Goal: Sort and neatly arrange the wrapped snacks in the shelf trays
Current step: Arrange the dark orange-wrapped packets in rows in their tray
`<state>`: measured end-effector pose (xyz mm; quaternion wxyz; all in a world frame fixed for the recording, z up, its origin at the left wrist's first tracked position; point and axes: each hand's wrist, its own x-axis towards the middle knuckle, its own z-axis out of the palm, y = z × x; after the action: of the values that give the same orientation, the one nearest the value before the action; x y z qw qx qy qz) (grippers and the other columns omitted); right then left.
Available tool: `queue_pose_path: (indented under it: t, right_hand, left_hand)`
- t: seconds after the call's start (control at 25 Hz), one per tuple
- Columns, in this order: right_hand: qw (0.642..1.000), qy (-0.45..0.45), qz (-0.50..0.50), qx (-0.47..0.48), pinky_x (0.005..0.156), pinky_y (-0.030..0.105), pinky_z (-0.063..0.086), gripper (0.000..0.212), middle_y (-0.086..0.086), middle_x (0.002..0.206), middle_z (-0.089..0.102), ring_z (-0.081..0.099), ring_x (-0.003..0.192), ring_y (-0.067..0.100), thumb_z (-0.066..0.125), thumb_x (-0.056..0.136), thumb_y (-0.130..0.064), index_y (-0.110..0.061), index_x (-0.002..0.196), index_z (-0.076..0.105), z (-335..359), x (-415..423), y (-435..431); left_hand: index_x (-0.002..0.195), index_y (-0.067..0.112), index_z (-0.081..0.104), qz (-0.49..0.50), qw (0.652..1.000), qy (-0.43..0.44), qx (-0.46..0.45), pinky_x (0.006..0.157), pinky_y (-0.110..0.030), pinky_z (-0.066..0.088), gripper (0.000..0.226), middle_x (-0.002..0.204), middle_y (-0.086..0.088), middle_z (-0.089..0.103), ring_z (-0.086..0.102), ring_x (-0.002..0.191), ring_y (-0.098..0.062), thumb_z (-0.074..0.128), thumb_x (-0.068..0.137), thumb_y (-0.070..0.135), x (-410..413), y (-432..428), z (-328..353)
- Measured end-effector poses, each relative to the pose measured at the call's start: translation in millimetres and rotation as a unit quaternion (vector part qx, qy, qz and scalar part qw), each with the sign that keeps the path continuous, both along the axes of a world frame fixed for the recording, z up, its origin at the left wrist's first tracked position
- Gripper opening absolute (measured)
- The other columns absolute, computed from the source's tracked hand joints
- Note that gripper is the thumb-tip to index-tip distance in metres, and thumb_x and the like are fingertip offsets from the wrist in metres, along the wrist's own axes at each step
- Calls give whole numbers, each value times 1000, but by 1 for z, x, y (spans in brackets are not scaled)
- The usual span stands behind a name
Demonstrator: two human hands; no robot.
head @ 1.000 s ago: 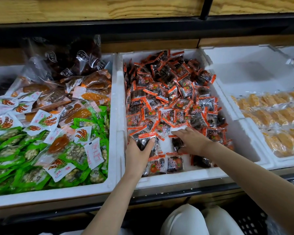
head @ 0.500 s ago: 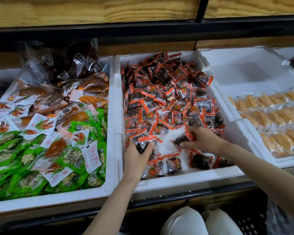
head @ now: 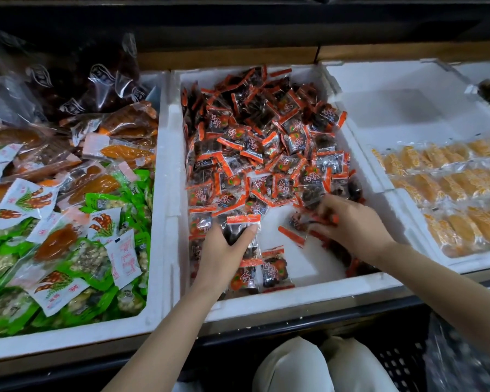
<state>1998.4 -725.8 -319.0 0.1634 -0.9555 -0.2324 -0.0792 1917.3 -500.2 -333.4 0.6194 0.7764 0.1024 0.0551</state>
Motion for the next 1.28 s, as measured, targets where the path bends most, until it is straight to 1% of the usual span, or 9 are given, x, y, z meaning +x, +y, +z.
queue_pose_path:
  t: [0.12,0.24,0.44,0.6,0.84,0.96,1.12,1.2,1.28]
  right_hand:
    - [969,140,190,-78,78,24,44,33,-8,108,56,57,90,9,66,78,-48,-21,96,62,-11,-6,2]
    - [927,306,188,-106,89,12,31,41,-11,129,42,46,115,6,66,79,-49,-26,111,58,-14,-3,0]
    - [940,121,202,-247,110,37,31,82,-4,148,29,26,137,16,68,76,-50,-25,141,26,-28,2,12]
    - [929,54,232,-284,108,35,32,79,-2,145,32,28,134,17,68,79,-44,-22,141,26,-28,10,18]
    - [965,244,94,33,97,24,43,62,-7,126,50,51,114,9,63,80,-44,-21,132,38,-20,3,21]
    - [931,308,47,191,84,22,52,62,-9,111,55,60,99,8,67,79,-35,-21,130,35,-17,-1,32]
    - [900,328,35,286,83,38,53,42,14,96,65,64,89,25,63,82,-36,-6,110,54,-22,-3,45]
    - [894,318,13,316,79,40,52,35,27,91,61,63,85,35,64,85,-27,4,100,58,-23,-2,42]
    - [878,334,7,344,70,30,55,23,28,84,63,66,76,31,65,85,-17,4,93,60,-18,-5,36]
  left_hand:
    - [96,-3,57,-25,1000,-3,17,64,-26,43,35,72,-21,56,53,63,-29,63,88,31,18,-9,0]
    - [91,-7,53,-22,999,3,33,64,-37,42,44,71,-21,51,49,61,-30,63,88,36,34,-10,-2]
    - [63,16,31,-18,997,3,71,46,-16,27,45,49,7,31,32,40,-6,63,89,33,51,-9,-4]
    - [68,13,34,-25,997,19,65,47,-15,30,42,55,4,30,32,45,-7,63,89,33,58,-11,-10]
    - [80,5,51,-86,993,7,77,61,-33,40,36,63,-13,46,47,56,-26,59,90,39,55,-19,-18]
    - [98,-3,54,-100,993,12,62,75,-37,47,50,83,-22,59,59,76,-30,52,90,46,54,-21,-20]
    - [141,18,34,-146,988,54,-1,95,3,21,51,124,28,39,33,123,5,28,98,46,44,-26,-8]
    - [148,28,19,-187,978,81,-51,92,-3,6,52,121,33,20,15,115,14,19,99,47,41,-27,-6]
    - [123,38,40,-194,974,96,-74,86,4,15,29,107,35,32,28,99,26,25,100,44,43,-27,-10]
